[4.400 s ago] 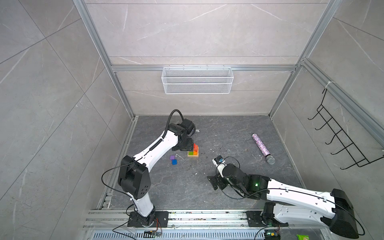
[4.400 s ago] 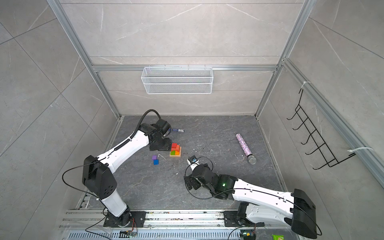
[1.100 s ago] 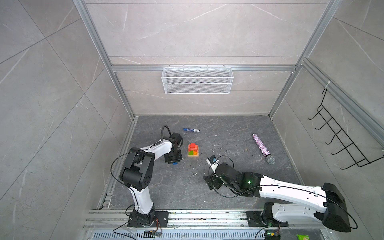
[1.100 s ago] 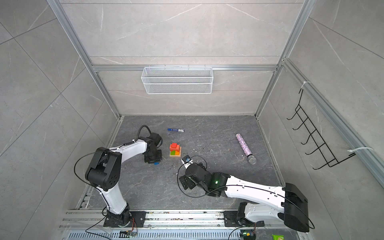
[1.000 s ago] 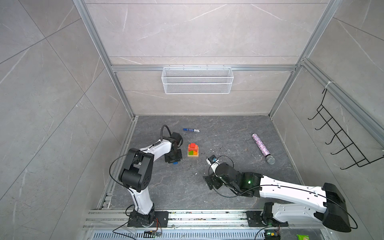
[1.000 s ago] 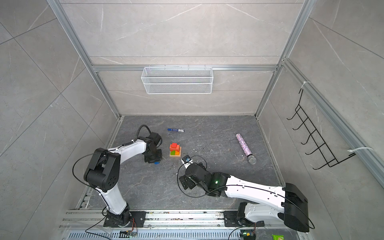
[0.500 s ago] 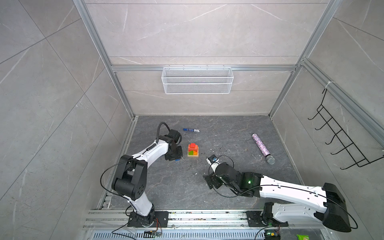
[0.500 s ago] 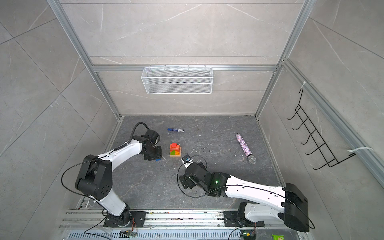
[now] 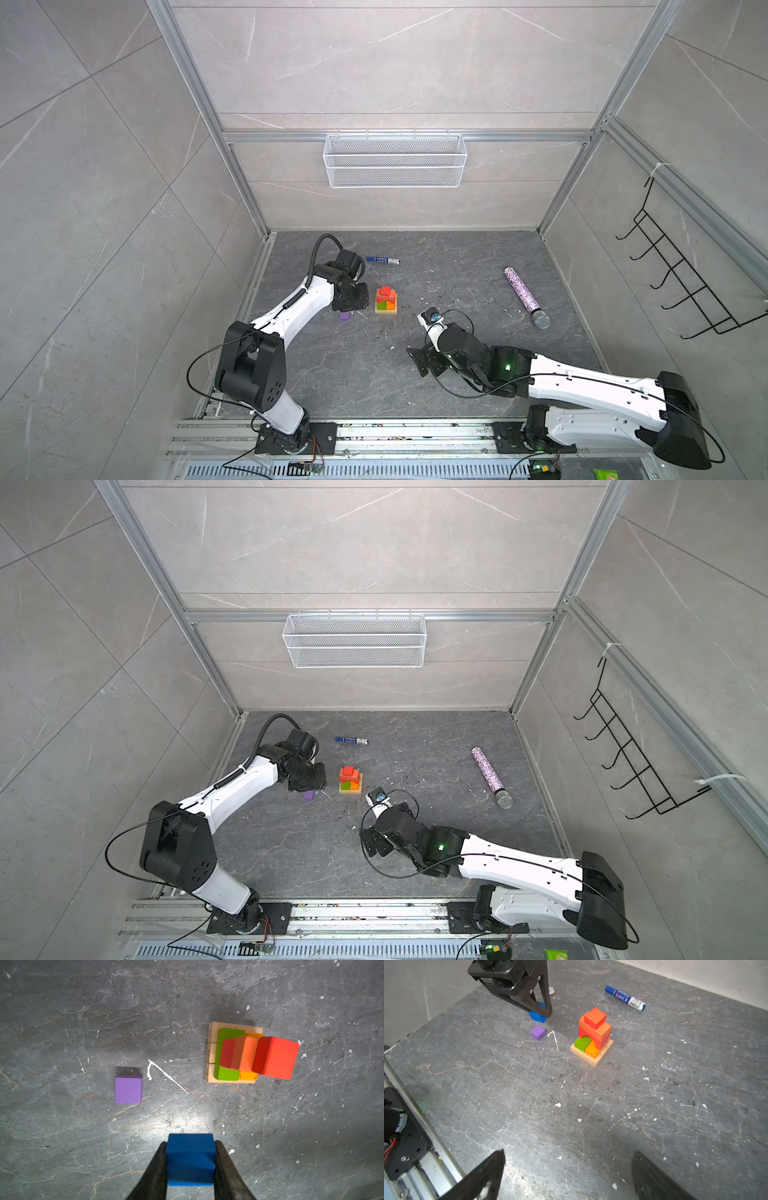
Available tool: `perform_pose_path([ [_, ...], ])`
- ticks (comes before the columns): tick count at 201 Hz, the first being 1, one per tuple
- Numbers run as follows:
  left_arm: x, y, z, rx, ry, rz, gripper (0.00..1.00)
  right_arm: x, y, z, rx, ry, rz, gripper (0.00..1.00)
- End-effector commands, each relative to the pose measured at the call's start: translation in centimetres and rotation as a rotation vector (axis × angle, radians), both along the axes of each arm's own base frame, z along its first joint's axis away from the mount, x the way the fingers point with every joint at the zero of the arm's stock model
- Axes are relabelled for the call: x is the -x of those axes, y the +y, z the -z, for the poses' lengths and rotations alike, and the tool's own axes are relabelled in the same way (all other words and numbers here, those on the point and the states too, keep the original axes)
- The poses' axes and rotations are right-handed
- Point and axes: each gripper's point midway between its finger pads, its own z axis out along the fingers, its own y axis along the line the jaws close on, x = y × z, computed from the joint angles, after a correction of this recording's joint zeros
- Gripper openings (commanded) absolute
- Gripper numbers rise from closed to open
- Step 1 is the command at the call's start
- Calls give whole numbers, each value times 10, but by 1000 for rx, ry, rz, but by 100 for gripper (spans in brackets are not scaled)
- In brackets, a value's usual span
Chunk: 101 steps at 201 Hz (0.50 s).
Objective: Build the wood block tower
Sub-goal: 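Lift and carry the blue cube with the left gripper over the tower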
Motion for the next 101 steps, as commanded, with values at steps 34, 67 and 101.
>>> perform_pose_path([
  [34,-7,-18,-31,19,-22,109,29,-1,-5,-8,-56,-52,29,98],
  [67,-13,-27,-36,11,-19,147,30,-1,-8,-7,-51,-53,37,98],
  [101,-20,-38,-37,-11,-15,189,31,1,-10,-4,-55,-48,43,98],
])
